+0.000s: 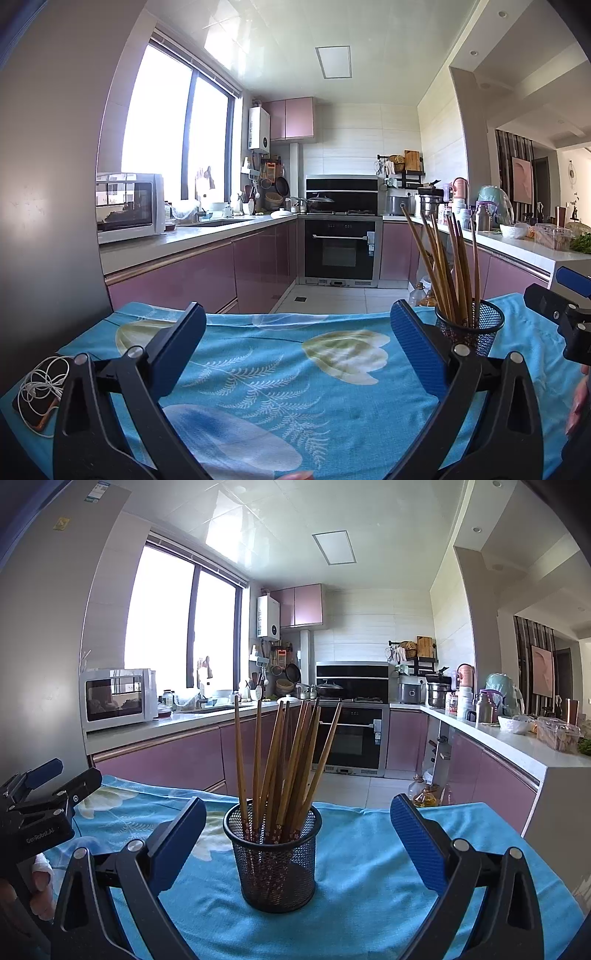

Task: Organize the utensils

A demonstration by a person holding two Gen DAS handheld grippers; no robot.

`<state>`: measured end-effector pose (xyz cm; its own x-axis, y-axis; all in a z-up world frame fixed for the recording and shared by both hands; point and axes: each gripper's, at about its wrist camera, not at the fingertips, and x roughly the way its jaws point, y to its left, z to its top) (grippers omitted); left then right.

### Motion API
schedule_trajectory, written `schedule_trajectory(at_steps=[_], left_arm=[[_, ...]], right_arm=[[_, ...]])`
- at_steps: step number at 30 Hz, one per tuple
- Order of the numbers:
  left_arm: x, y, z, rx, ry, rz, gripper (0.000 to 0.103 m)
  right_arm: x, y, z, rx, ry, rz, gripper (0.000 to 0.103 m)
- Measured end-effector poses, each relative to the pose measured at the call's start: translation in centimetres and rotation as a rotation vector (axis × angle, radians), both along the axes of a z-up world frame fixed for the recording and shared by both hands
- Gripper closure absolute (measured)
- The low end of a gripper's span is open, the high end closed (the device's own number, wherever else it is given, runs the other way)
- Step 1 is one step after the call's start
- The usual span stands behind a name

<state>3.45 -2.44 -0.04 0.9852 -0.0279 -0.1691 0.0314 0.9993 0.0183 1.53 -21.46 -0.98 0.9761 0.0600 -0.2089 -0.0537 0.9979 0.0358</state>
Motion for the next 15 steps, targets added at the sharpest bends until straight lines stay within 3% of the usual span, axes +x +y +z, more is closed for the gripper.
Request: schedule_trajectory(at_steps=[15], left_arm=[[0.02, -0.04, -0.03, 0.005, -0.004, 0.006, 0.005]], right_arm=[[-0.02, -0.05, 0.22, 0.002, -0.004, -0.003, 0.006]])
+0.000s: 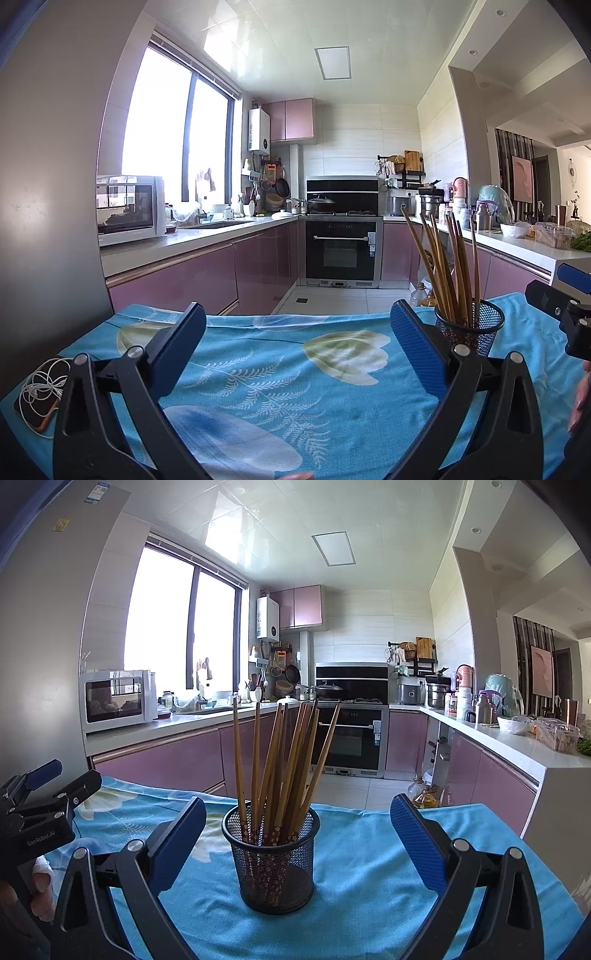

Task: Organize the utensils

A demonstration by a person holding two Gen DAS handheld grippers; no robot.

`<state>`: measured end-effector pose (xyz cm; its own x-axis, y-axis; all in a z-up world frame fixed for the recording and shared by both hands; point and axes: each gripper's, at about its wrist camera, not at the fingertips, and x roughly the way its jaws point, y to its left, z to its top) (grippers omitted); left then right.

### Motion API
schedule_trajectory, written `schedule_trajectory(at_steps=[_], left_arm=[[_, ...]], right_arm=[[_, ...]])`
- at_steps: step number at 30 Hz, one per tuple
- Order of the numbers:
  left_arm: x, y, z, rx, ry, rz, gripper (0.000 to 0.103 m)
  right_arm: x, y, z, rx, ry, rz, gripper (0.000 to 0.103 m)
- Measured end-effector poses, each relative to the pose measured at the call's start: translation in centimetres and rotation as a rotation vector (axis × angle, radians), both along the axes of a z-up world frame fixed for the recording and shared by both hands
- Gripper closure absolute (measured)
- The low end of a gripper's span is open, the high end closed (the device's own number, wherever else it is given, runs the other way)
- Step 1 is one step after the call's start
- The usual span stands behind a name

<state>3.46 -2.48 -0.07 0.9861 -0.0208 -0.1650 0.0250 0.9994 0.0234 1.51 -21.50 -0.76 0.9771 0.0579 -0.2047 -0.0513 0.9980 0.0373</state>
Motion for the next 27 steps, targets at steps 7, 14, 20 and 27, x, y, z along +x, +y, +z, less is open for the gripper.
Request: schedule_trajectory(at_steps=[7, 14, 20, 27], left_arm=[[0.05, 0.04, -0.02, 0.000, 0.001, -0.001, 0.005], [0.07, 0.17, 0.04, -0.002, -0.001, 0.000, 0.005], [0.09, 0.16, 0.02, 0.001, -0.001, 0.003, 0.005], [0.11, 0.18, 0.01, 0.003, -0.001, 0.003, 0.005]], right_arm=[[0.05, -0.02, -0.01, 0.001, -0.002, 0.000, 0.006], [0.03, -0.03, -0.01, 0.001, -0.002, 0.000, 0.006], [0.02, -0.08, -0.05, 0.002, -0.003, 0.000, 0.006], [0.07, -0.11, 0.00, 0.004, -0.001, -0.003, 0.006]])
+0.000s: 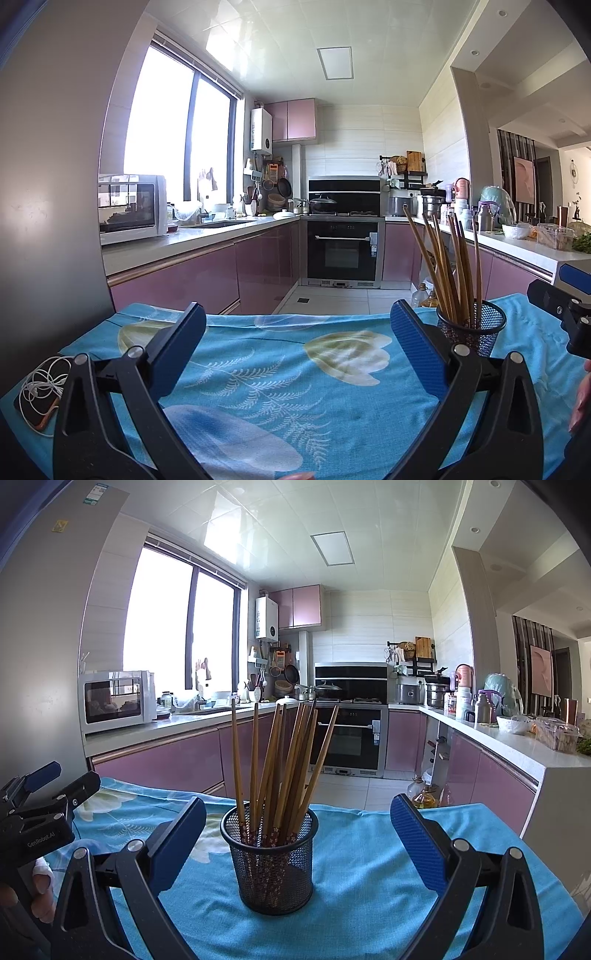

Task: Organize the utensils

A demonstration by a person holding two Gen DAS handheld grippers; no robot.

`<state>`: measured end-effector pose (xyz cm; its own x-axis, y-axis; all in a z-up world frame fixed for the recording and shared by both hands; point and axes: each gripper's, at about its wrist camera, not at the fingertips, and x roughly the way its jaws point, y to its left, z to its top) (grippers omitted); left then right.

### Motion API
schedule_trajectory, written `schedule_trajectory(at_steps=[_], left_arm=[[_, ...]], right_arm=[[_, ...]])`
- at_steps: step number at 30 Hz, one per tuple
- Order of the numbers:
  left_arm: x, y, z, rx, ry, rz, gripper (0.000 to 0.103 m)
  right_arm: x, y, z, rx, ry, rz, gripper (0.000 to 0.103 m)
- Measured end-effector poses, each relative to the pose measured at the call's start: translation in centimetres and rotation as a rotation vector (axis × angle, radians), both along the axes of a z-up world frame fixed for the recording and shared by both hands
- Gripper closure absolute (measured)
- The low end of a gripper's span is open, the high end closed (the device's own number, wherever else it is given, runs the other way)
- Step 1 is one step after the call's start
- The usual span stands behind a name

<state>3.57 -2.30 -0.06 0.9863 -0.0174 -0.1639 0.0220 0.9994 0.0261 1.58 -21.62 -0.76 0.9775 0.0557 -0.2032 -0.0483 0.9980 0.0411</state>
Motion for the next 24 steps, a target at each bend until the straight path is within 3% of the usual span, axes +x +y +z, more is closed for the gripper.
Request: schedule_trajectory(at_steps=[24], left_arm=[[0.14, 0.01, -0.09, 0.001, 0.001, -0.004, 0.005]], right_arm=[[0.24, -0.05, -0.09, 0.004, -0.001, -0.002, 0.006]])
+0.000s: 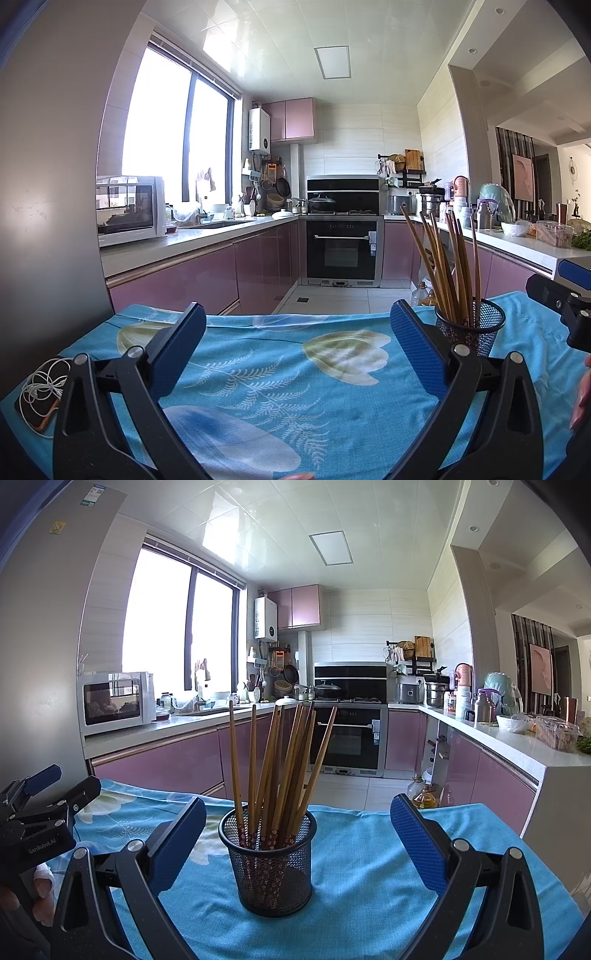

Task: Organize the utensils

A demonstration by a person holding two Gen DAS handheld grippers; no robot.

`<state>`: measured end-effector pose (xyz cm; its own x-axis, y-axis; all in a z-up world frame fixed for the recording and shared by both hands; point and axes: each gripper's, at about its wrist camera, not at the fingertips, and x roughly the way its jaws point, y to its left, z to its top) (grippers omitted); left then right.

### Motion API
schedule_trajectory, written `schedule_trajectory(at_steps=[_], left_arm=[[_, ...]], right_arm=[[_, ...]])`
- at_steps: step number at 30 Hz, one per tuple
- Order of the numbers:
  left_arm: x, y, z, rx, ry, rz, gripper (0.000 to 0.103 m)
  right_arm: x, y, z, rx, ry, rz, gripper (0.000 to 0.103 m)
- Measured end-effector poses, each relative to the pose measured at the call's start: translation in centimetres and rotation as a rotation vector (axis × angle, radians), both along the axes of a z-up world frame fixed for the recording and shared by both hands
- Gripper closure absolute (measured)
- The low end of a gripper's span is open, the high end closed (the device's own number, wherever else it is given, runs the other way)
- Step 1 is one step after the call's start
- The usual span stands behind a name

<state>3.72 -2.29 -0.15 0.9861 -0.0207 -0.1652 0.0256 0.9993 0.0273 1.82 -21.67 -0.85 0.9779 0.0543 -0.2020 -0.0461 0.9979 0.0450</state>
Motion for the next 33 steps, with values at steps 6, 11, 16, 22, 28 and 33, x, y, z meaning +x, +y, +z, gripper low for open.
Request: schedule_trajectory(at_steps=[6, 11, 16, 22, 28, 33], left_arm=[[0.12, 0.12, -0.09, 0.001, -0.001, 0.001, 0.005], [0.14, 0.14, -0.14, 0.002, 0.000, 0.001, 0.005], [0.12, 0.09, -0.12, 0.002, 0.000, 0.001, 0.005], [0.12, 0.08, -0.12, 0.002, -0.001, 0.001, 0.005], [0.13, 0.07, -0.10, 0.003, 0.000, 0.001, 0.005], [0.03, 0.00, -0.10, 0.004, -0.001, 0.002, 0.005]], right_arm=[[-0.17, 0.07, -0.08, 0.001, 0.001, -0.001, 0.006], [-0.10, 0.11, -0.11, 0.001, 0.004, 0.000, 0.006], [-0.11, 0.15, -0.17, 0.002, 0.005, -0.001, 0.006], [-0.28, 0.04, -0.36, 0.005, 0.005, -0.004, 0.006], [-0.29, 0.04, -0.41, 0.004, 0.004, -0.004, 0.006], [-0.31, 0.09, -0.49, 0.005, 0.005, -0.006, 0.006]])
